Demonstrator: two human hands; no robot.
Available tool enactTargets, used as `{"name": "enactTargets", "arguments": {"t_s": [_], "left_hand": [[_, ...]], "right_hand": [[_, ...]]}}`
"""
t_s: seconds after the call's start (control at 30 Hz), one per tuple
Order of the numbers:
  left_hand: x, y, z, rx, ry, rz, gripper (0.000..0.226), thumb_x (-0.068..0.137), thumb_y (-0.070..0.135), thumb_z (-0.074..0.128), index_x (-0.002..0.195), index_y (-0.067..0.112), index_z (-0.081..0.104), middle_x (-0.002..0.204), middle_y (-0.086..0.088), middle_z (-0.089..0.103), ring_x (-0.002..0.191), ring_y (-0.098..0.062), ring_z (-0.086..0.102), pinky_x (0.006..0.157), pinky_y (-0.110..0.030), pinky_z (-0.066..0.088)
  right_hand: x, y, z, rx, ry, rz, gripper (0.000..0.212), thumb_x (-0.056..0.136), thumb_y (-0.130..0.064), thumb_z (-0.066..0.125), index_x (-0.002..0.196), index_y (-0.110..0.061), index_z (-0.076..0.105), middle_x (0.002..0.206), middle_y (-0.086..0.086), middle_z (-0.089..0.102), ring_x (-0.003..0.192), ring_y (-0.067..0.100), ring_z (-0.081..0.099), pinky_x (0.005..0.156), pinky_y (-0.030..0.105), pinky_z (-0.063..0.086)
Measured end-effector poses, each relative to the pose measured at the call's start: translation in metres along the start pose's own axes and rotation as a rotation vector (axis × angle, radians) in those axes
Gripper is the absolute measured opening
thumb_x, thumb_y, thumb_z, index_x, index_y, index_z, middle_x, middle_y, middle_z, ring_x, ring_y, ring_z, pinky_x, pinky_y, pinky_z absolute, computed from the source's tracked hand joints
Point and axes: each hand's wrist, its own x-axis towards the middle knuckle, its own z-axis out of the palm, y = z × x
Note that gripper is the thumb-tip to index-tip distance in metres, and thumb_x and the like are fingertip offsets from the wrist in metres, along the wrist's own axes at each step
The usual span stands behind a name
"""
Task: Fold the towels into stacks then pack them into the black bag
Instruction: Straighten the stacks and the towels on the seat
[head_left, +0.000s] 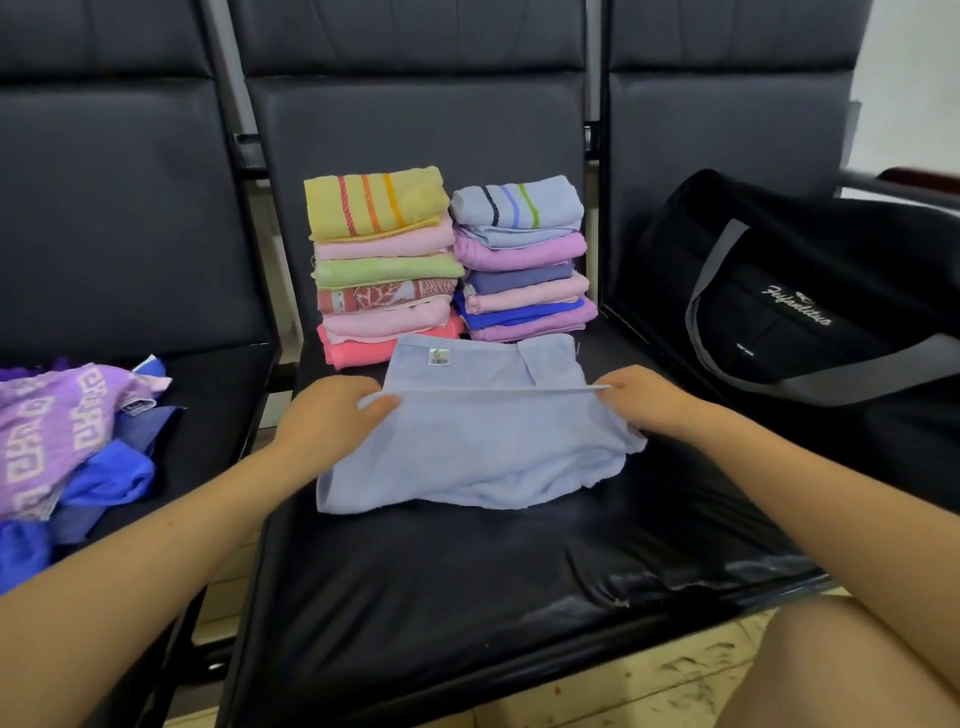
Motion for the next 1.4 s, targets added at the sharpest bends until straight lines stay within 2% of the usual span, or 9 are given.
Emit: {"name": "enactTargets", "arguments": {"t_s": [0.2, 0.33, 0.47, 0.7, 0.8, 0.9, 1.2, 1.33, 1.4], "left_hand": [[0.02, 0.006, 0.024, 0.067, -0.024, -0.007, 0.04, 0.095, 0.026, 0.052, 0.057, 0.013, 0.043, 0.067, -0.002, 0.046, 0.066, -0.02, 0.047, 0.057, -0.032, 0.031], [0.027, 0.01, 0.036, 0.061, -0.112, 0.054, 0.03, 0.098, 0.028, 0.044, 0.104, 0.004, 0.062, 0.109, -0.01, 0.061, 0.104, -0.028, 0.056, 0.087, -0.04, 0.045], [0.024, 0.011, 0.046, 0.138, -0.232, 0.08, 0.038, 0.101, 0.032, 0.038, 0.129, 0.011, 0.054, 0.134, -0.006, 0.054, 0.122, -0.024, 0.05, 0.101, -0.035, 0.039], [0.019, 0.004, 0.046, 0.191, -0.168, 0.1, 0.023, 0.1, 0.031, 0.037, 0.083, 0.019, 0.048, 0.092, -0.003, 0.061, 0.086, -0.023, 0.056, 0.073, -0.035, 0.042], [0.012, 0.0, 0.043, 0.196, -0.167, 0.09, 0.024, 0.099, 0.032, 0.037, 0.078, 0.022, 0.043, 0.082, 0.001, 0.054, 0.077, -0.02, 0.052, 0.065, -0.032, 0.036], [0.008, -0.005, 0.04, 0.211, -0.153, 0.078, 0.028, 0.098, 0.032, 0.037, 0.072, 0.024, 0.038, 0.076, 0.003, 0.05, 0.074, -0.02, 0.051, 0.062, -0.032, 0.034], [-0.01, -0.002, 0.025, 0.226, -0.171, 0.063, 0.035, 0.098, 0.028, 0.039, 0.064, 0.02, 0.035, 0.067, 0.002, 0.047, 0.071, -0.021, 0.05, 0.061, -0.032, 0.034], [-0.015, 0.0, 0.022, 0.085, -0.176, 0.038, 0.036, 0.097, 0.024, 0.042, 0.063, 0.015, 0.034, 0.065, 0.0, 0.043, 0.065, -0.019, 0.044, 0.059, -0.033, 0.03], [-0.018, -0.001, 0.021, 0.056, -0.206, 0.044, 0.036, 0.098, 0.023, 0.042, 0.063, 0.015, 0.034, 0.065, 0.0, 0.043, 0.063, -0.016, 0.041, 0.058, -0.031, 0.029]], "right_hand": [[0.018, -0.002, 0.018, -0.034, 0.199, -0.06, 0.026, 0.085, -0.019, 0.053, 0.067, 0.0, 0.057, 0.067, 0.01, 0.055, 0.065, 0.025, 0.045, 0.059, 0.034, 0.038], [0.033, -0.023, 0.037, -0.315, 0.297, -0.14, 0.02, 0.09, -0.032, 0.054, 0.086, -0.014, 0.063, 0.089, 0.003, 0.06, 0.087, 0.023, 0.056, 0.07, 0.033, 0.046], [0.057, -0.026, 0.052, -0.444, 0.238, -0.022, 0.05, 0.09, -0.054, 0.052, 0.111, -0.01, 0.055, 0.111, 0.009, 0.06, 0.102, 0.027, 0.058, 0.071, 0.031, 0.04], [0.072, -0.023, 0.055, -0.592, 0.204, -0.001, 0.028, 0.095, -0.034, 0.048, 0.108, -0.011, 0.057, 0.115, 0.01, 0.06, 0.106, 0.03, 0.058, 0.071, 0.028, 0.037], [0.071, -0.012, 0.046, -0.304, 0.24, -0.051, 0.027, 0.09, -0.015, 0.049, 0.064, -0.015, 0.043, 0.075, 0.003, 0.055, 0.078, 0.028, 0.053, 0.054, 0.03, 0.031], [0.068, 0.006, 0.025, 0.065, 0.387, 0.026, 0.033, 0.084, -0.008, 0.053, 0.052, -0.013, 0.045, 0.057, 0.006, 0.053, 0.058, 0.026, 0.049, 0.055, 0.033, 0.038], [0.06, 0.027, 0.003, -0.158, 0.416, 0.184, 0.03, 0.085, -0.009, 0.054, 0.112, 0.004, 0.054, 0.111, 0.022, 0.061, 0.1, 0.038, 0.059, 0.07, 0.03, 0.039], [0.043, 0.009, 0.009, 0.003, 0.553, -0.147, 0.03, 0.085, -0.014, 0.064, 0.112, -0.003, 0.055, 0.108, 0.013, 0.053, 0.09, 0.026, 0.054, 0.079, 0.033, 0.042], [0.033, 0.005, 0.018, -0.065, 0.395, -0.315, 0.025, 0.085, -0.019, 0.067, 0.108, -0.01, 0.061, 0.103, 0.006, 0.055, 0.093, 0.023, 0.055, 0.087, 0.034, 0.044]]}}
